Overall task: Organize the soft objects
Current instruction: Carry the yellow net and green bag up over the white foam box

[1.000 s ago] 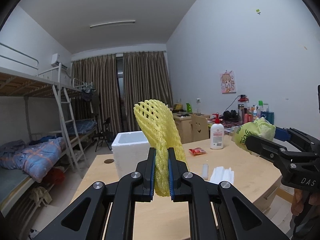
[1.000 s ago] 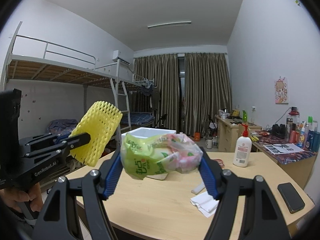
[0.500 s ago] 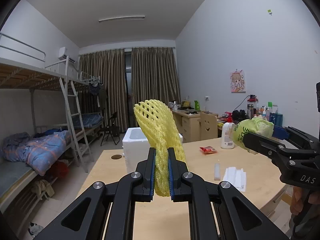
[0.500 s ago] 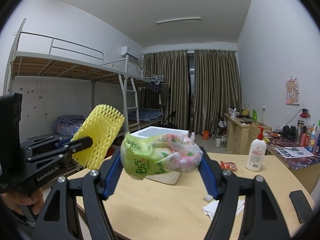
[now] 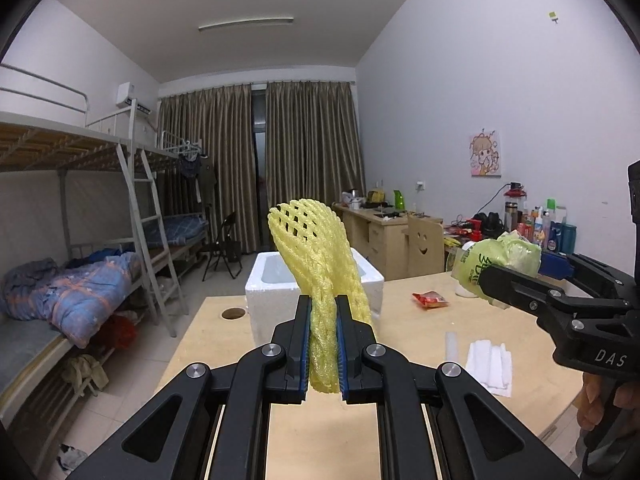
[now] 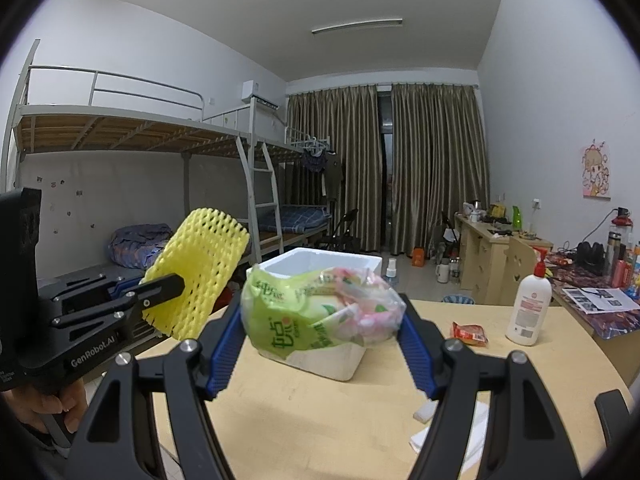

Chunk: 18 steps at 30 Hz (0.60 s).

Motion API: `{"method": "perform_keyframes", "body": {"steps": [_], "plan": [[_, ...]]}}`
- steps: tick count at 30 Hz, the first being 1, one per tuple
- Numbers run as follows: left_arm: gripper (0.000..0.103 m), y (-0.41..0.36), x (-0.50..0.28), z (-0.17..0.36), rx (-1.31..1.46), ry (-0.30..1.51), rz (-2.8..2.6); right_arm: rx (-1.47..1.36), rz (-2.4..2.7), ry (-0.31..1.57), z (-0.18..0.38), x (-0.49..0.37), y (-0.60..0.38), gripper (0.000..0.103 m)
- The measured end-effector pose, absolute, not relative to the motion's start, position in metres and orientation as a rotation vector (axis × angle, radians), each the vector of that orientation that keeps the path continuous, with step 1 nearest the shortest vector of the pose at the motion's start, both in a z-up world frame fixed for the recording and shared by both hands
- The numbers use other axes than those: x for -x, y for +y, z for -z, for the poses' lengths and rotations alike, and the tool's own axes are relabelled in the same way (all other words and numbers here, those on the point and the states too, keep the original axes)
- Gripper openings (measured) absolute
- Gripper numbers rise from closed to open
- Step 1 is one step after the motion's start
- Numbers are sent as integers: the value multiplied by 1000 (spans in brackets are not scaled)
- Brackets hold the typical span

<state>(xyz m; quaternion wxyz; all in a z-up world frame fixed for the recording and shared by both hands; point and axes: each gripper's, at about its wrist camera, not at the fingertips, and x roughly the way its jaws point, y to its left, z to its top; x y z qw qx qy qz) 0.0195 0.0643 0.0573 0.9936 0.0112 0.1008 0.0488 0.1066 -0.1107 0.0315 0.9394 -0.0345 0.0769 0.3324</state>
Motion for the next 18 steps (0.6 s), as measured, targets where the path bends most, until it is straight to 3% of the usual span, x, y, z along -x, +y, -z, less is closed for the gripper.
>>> {"method": "perform_keyframes", "body": {"steps": [18], "plan": [[12, 94, -90, -72, -16, 248, -125, 89, -715, 212, -42, -159, -70, 75]]}}
